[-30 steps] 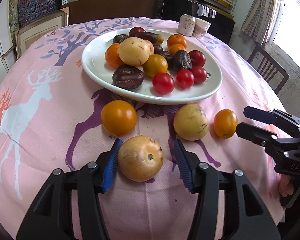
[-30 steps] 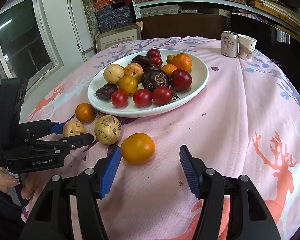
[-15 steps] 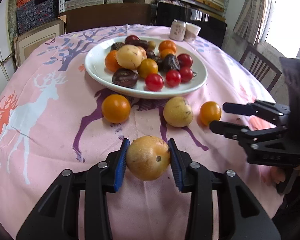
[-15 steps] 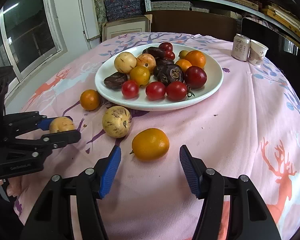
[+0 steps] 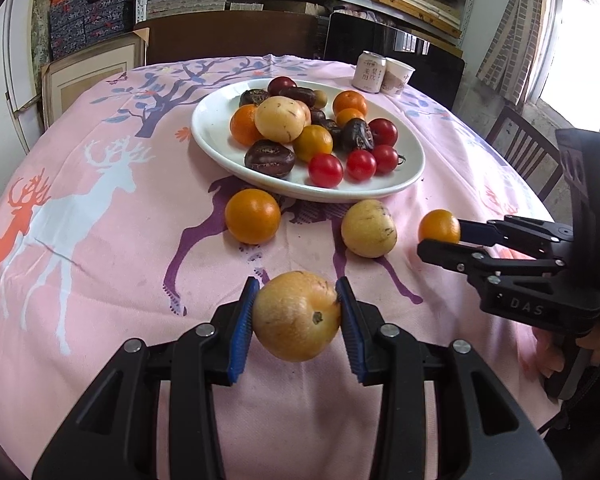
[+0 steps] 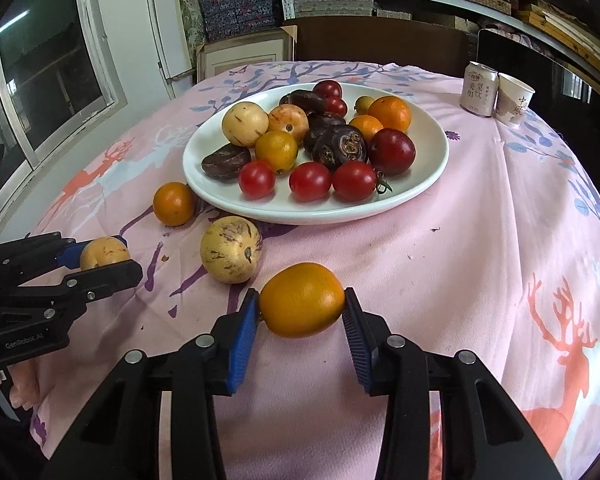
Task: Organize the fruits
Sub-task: 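Hold both fruits in the tools and lift them above the table, then carry both fruits onto the plate and open both tools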
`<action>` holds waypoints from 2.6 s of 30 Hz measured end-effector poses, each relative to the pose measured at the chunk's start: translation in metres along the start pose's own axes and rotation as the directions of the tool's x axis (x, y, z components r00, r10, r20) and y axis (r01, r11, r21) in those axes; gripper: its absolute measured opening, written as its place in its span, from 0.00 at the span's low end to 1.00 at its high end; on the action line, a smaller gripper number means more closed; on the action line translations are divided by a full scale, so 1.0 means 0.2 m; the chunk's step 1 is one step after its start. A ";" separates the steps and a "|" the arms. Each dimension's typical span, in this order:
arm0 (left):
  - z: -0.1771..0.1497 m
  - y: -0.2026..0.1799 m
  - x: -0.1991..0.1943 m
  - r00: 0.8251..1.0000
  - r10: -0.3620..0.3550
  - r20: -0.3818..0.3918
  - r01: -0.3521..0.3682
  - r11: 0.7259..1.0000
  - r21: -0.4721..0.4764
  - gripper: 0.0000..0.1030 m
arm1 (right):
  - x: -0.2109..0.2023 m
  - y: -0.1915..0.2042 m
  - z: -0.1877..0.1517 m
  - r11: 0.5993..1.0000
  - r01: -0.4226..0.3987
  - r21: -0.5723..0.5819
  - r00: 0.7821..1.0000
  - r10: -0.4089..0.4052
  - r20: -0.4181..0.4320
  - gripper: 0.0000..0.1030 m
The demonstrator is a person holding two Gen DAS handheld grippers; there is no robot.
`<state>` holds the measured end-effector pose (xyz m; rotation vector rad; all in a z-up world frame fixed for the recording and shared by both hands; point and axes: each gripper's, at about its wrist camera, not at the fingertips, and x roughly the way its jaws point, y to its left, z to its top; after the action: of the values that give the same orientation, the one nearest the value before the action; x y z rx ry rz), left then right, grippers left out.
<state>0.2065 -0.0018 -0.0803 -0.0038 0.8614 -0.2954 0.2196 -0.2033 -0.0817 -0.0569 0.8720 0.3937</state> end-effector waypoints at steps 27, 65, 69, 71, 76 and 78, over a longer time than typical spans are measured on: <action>-0.06 -0.05 -0.02 1.000 0.013 -0.017 -0.013 1.000 0.009 0.37 | -0.02 0.02 -0.08 1.000 -0.008 -0.026 0.998 0.006 -0.061 0.44; 0.41 -0.05 -0.15 0.992 0.039 0.124 -0.045 0.998 0.051 0.37 | -0.39 -0.24 0.21 0.994 -0.047 0.101 0.975 0.024 0.221 0.43; 0.65 0.01 -0.06 0.992 0.041 0.122 -0.043 0.999 0.021 0.38 | -0.34 -0.23 0.44 0.997 -0.045 0.067 0.954 0.023 0.298 0.44; 0.75 0.06 0.04 0.994 0.036 0.102 -0.035 0.999 -0.016 0.38 | -0.26 -0.21 0.55 0.999 -0.024 0.041 0.949 0.009 0.316 0.44; 0.89 0.17 0.33 0.999 0.042 0.013 -0.041 0.996 -0.085 0.38 | 0.03 -0.24 0.73 0.999 -0.011 0.033 0.968 0.003 0.250 0.44; 0.90 0.19 0.41 0.999 0.035 -0.009 -0.035 0.994 -0.103 0.38 | 0.12 -0.22 0.77 1.000 -0.011 0.020 0.974 0.006 0.228 0.44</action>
<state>0.4015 -0.0070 -0.0278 -0.0839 0.8826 -0.2177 0.3618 -0.2058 -0.0053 0.0116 0.6498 0.3906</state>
